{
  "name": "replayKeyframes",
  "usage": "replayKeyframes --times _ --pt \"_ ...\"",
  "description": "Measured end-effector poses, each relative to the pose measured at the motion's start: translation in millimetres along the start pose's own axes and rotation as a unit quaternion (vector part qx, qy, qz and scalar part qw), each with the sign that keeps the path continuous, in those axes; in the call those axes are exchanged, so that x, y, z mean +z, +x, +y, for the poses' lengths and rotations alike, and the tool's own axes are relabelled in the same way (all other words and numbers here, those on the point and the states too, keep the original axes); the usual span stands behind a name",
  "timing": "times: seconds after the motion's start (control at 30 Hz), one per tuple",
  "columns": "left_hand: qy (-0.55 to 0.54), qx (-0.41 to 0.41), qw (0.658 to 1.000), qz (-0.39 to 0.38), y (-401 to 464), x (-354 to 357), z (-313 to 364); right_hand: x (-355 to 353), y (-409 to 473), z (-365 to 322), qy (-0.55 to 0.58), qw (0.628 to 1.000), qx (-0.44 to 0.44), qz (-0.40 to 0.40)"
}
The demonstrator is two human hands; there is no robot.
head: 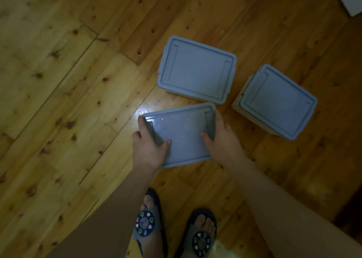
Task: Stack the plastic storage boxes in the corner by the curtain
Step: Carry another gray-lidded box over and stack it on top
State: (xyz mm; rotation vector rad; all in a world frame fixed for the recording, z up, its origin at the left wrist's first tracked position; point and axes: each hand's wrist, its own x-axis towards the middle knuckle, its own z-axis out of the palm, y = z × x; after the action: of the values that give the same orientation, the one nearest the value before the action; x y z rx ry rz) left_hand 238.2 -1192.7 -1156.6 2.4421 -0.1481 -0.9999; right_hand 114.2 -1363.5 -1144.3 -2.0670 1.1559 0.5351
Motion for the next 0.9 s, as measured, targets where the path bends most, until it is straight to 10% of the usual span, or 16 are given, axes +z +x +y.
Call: replayKeyframes --times 0.9 --pt "-0.033 0.218 0.968 0.116 -185 -264 263 -331 -219 -152 -0.015 0.971 -0.051 0.235"
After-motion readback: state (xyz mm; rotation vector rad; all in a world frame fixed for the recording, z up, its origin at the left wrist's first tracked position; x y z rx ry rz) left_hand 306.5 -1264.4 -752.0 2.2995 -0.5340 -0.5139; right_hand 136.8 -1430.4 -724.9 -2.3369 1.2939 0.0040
